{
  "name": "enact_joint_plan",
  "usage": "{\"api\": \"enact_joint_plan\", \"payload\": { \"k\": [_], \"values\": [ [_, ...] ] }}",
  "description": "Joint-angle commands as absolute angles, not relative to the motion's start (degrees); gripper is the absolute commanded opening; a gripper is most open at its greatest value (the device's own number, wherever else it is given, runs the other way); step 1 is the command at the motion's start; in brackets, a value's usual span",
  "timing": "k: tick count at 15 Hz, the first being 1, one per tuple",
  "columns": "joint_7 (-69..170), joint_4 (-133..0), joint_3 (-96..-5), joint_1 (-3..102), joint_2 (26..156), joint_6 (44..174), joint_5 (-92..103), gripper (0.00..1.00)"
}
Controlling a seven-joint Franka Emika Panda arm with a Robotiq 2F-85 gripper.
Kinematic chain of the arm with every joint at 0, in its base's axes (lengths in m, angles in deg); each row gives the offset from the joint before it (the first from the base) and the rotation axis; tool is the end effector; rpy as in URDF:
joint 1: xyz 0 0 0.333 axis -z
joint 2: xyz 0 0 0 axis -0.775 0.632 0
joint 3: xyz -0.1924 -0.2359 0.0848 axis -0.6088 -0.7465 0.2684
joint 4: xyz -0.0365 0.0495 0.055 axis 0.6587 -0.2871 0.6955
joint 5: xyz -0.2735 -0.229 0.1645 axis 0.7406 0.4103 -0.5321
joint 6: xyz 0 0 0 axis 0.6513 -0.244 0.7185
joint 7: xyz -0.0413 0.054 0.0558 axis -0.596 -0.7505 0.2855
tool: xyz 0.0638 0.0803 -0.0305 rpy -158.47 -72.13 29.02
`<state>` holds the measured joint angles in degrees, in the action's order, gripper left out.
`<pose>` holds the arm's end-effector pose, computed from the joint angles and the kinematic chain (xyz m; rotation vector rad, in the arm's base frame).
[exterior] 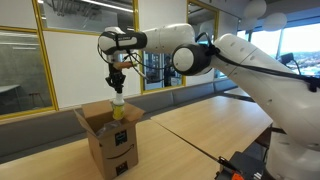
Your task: Place the three plastics inside the brown box, place the spray bottle in the box
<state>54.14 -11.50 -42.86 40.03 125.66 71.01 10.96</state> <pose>0.7667 0.1551 0.4661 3.0381 0.3163 0.2344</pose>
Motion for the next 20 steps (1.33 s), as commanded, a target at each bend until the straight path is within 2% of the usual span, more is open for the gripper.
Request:
{"api": "enact_joint_plan", "payload": {
  "k": [1,6,7,8,10,16,17,20],
  "values": [
    [56.61,-14.13,-40.52,41.97,125.06,73.23,7.83,0.14],
    [58.39,-18.85,-39.18,42.28,124.41,73.61,6.84,0.12],
    [58.61,-19.81,-39.0,42.25,124.21,73.32,7.03,0.19],
    [59.05,-20.83,-38.66,42.48,123.9,72.75,6.93,0.38],
    [59.43,-23.32,-38.61,42.55,122.97,72.83,7.39,0.47],
    [58.67,-34.51,-40.48,43.43,115.95,73.8,9.31,0.94],
    [58.23,-36.99,-41.12,43.82,113.64,73.79,9.88,0.99],
    [56.94,-44.48,-43.91,44.14,106.31,73.5,13.5,1.0]
  ]
}}
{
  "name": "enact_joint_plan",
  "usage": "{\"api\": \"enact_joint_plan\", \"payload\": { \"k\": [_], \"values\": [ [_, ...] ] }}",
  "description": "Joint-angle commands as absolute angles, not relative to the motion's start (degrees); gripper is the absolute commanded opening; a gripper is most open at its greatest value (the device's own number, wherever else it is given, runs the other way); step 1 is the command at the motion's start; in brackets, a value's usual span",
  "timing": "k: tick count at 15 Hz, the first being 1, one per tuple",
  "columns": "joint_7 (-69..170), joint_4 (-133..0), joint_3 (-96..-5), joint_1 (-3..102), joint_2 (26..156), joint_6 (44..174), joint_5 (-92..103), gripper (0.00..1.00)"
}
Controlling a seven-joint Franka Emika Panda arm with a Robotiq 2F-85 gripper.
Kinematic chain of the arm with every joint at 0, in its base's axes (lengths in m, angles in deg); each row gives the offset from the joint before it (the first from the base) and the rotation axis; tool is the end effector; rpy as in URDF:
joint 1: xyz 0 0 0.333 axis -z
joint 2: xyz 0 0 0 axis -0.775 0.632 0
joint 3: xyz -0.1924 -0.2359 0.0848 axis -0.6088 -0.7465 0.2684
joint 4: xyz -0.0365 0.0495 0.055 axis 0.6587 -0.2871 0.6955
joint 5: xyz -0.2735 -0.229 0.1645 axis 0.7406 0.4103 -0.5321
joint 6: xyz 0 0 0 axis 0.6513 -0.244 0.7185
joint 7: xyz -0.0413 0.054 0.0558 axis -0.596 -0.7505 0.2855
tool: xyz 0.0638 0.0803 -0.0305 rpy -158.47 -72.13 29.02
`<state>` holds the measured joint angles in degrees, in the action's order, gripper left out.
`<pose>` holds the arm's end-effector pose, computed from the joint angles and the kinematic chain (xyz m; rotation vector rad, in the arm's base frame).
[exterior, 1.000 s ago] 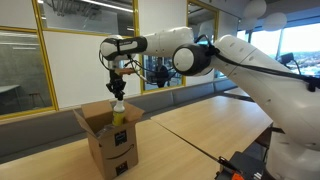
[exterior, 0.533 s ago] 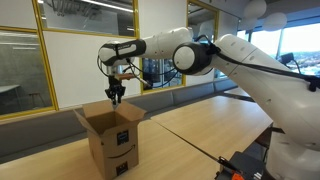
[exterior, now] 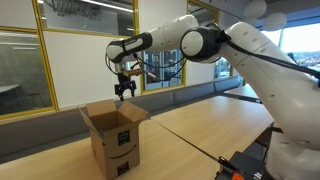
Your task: Place the three plastics inside the brown box, place the spray bottle in the box
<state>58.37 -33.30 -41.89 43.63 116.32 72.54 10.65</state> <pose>0.7386 0.1186 0.4107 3.0283 0.3940 -0.0633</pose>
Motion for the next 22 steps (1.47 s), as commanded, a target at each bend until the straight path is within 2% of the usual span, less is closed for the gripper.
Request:
{"api": "enact_joint_plan", "payload": {
  "k": [1,8,13,22],
  "values": [
    [56.36,-46.92,-44.89,44.05,103.97,73.37,15.03,1.0],
    [49.63,-64.92,-49.09,45.03,86.95,72.51,22.55,1.0],
    [49.0,-79.38,-48.97,48.37,75.87,74.9,20.27,1.0],
    [66.91,-107.85,-51.96,52.71,56.65,97.27,1.95,1.0]
  ]
}}
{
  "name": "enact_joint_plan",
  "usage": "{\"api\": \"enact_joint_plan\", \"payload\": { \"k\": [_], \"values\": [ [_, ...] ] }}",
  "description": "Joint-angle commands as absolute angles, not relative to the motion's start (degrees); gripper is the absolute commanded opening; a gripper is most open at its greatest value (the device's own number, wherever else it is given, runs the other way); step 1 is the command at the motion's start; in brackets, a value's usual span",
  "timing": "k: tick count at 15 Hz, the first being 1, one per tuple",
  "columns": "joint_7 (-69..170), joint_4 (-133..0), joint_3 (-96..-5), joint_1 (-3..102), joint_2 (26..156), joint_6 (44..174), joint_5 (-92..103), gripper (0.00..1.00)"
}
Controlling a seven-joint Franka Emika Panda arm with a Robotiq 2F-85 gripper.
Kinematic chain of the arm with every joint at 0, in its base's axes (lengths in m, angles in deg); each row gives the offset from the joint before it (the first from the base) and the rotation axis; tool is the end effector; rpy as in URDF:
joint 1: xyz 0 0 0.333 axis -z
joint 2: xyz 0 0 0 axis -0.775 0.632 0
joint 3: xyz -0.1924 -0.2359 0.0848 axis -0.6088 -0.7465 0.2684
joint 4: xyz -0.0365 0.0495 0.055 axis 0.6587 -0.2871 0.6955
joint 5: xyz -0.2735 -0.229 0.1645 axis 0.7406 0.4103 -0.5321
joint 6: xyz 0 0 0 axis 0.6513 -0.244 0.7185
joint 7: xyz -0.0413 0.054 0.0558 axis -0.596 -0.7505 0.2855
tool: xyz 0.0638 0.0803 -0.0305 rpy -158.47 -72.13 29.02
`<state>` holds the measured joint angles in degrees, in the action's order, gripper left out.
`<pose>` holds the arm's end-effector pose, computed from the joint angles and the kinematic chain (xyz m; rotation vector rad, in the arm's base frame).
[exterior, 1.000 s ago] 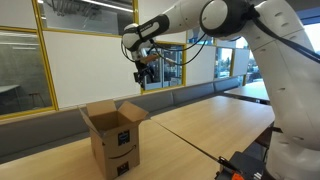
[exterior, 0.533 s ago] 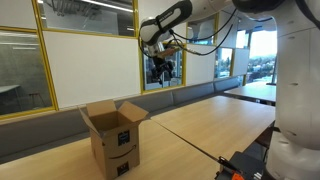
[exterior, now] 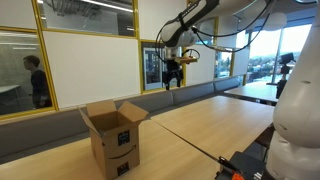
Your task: Place the three plastics inside the brown box, place the spray bottle in the box
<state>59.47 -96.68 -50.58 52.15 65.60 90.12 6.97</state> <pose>0.5068 -0.0561 0.4754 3.0843 0.0060 0.0491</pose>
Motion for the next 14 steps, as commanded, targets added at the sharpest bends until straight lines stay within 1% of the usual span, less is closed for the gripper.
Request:
{"api": "enact_joint_plan", "payload": {
  "k": [1,6,7,9,14],
  "values": [
    [69.45,-111.1,-52.61,52.66,54.22,98.56,0.71,1.0],
    [72.21,-127.28,-54.16,53.88,39.86,98.89,2.92,1.0],
    [70.97,-119.36,-53.93,53.03,48.51,97.06,2.27,1.0],
    [70.98,-121.61,-54.09,53.11,46.29,97.02,2.33,1.0],
    [70.99,-120.72,-53.96,53.12,48.07,97.06,2.32,1.0]
  ]
}}
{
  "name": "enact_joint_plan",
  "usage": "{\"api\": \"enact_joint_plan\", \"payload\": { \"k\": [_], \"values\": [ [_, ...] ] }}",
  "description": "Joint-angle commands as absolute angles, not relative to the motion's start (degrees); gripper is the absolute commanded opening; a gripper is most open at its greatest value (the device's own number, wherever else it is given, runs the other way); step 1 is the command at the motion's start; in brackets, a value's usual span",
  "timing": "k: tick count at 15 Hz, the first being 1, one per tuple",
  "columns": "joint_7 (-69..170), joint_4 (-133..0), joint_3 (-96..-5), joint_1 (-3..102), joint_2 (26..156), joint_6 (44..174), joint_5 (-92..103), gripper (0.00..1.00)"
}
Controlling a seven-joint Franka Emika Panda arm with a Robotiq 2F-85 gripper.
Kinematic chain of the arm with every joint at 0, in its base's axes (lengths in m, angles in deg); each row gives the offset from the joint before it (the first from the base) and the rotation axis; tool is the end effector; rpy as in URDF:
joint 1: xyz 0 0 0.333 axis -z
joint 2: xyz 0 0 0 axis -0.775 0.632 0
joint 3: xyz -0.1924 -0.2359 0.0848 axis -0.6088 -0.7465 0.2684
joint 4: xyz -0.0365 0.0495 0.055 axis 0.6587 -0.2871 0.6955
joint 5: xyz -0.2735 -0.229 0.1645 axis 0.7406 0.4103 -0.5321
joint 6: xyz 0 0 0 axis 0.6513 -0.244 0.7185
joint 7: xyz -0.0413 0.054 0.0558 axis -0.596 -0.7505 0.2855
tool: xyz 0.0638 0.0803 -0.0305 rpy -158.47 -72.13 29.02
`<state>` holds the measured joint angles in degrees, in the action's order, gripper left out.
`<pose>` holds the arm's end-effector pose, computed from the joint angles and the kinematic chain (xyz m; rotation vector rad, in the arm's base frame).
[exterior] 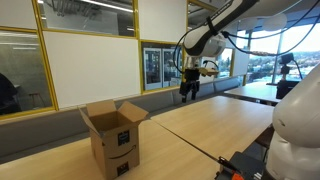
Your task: Place the three plastics inside the brown box, place the spray bottle in the box
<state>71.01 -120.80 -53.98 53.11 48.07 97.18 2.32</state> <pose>0.3939 -0.0695 0.4259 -3.0791 -0.1637 -0.0847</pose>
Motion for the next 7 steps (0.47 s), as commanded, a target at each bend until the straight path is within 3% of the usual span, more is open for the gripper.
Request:
{"api": "enact_joint_plan", "payload": {
  "k": [1,7],
  "values": [
    [70.99,-120.71,-53.96,53.12,48.08,97.06,2.32,1.0],
    [70.99,-120.48,-53.95,53.12,48.24,97.06,2.32,1.0]
  ]
}}
